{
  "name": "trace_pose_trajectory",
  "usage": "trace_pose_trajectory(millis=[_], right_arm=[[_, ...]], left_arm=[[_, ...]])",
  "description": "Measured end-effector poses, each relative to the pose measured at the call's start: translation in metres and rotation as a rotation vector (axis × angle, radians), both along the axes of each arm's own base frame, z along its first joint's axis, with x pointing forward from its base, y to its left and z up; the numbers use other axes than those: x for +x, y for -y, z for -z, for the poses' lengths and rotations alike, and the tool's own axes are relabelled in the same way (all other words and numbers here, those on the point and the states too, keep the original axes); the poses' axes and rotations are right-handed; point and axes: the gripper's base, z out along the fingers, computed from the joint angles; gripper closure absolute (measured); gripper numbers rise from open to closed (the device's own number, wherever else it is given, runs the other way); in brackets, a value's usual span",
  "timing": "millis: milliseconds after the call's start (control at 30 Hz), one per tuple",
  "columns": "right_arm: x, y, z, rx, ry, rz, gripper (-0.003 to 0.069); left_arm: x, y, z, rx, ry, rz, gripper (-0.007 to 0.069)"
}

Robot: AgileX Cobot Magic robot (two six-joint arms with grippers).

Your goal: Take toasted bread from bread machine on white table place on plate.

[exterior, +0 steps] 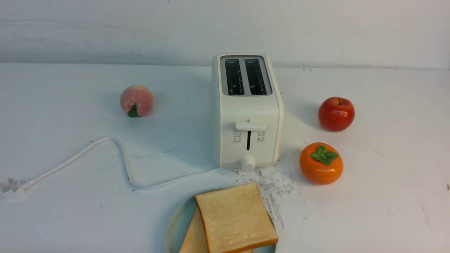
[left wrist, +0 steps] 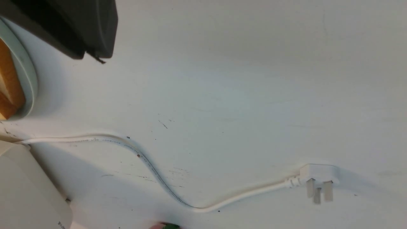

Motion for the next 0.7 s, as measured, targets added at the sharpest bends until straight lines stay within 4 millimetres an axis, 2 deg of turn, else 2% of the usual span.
trace_pose_trajectory(millis=[700], right_arm=[[0.0, 0.0, 0.0, 0.0, 0.0, 0.0, 0.0471]], left_arm=[[0.0, 0.0, 0.0, 0.0, 0.0, 0.0, 0.0568]])
